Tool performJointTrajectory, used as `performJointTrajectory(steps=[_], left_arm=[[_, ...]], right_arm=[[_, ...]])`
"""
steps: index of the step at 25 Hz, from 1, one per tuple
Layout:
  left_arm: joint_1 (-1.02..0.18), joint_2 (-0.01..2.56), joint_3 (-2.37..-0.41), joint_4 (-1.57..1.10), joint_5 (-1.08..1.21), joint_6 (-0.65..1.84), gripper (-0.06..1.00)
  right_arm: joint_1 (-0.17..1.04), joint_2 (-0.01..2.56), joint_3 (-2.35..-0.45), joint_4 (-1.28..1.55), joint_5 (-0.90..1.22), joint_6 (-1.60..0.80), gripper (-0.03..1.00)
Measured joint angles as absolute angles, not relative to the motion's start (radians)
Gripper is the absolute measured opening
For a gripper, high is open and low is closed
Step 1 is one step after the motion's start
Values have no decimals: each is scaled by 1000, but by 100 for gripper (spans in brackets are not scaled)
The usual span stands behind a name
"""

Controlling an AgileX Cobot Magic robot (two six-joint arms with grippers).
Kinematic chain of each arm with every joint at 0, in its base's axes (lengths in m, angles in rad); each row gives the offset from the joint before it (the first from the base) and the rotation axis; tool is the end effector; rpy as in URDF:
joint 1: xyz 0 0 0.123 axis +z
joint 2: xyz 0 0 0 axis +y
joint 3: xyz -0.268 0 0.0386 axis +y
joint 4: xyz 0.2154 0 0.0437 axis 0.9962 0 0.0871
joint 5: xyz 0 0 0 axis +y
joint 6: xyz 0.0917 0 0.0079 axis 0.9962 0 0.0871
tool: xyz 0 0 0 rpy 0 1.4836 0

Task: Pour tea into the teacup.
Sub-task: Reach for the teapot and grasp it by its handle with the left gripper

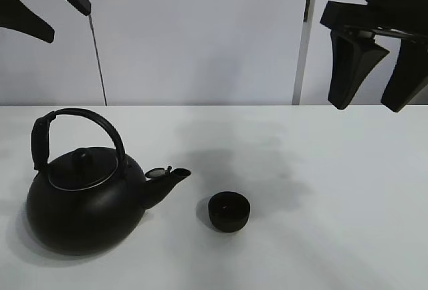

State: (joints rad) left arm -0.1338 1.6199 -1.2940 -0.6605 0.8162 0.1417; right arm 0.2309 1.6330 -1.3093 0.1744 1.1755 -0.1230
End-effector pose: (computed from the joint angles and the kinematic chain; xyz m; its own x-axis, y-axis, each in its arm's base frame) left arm 0.3101 -0.0833 0.2948 -0.8809 -0.1887 -0.4340 0.0869 0.8370 -0.5402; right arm 0.2770 0.0803 0.2714 -0.9450 -0.2782 -0.1720 -0.3040 0.9410 0.1487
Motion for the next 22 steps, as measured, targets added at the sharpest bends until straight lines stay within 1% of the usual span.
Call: performJointTrajectory(steps=[8, 10, 13, 15, 19, 22], left_arm=[[-134, 1620, -1294, -652, 826, 188, 44], [-134, 1620, -1294, -652, 819, 189, 46], [-134, 1620, -1294, -657, 813, 189, 54], [-134, 1620, -1294, -658, 812, 199, 57], [-134, 1594, -1290, -659, 788, 257, 59], [-134, 1524, -1273, -661, 740, 301, 59]], right_arm=[[231, 1633, -1309, 175, 1156, -123, 50], [231, 1633, -1309, 175, 1154, -123, 50], [231, 1633, -1309, 175, 1154, -123, 50], [231, 1633, -1309, 175, 1153, -123, 50], [231, 1633, -1309, 175, 1147, -123, 50], [231, 1633, -1309, 175, 1138, -123, 50]])
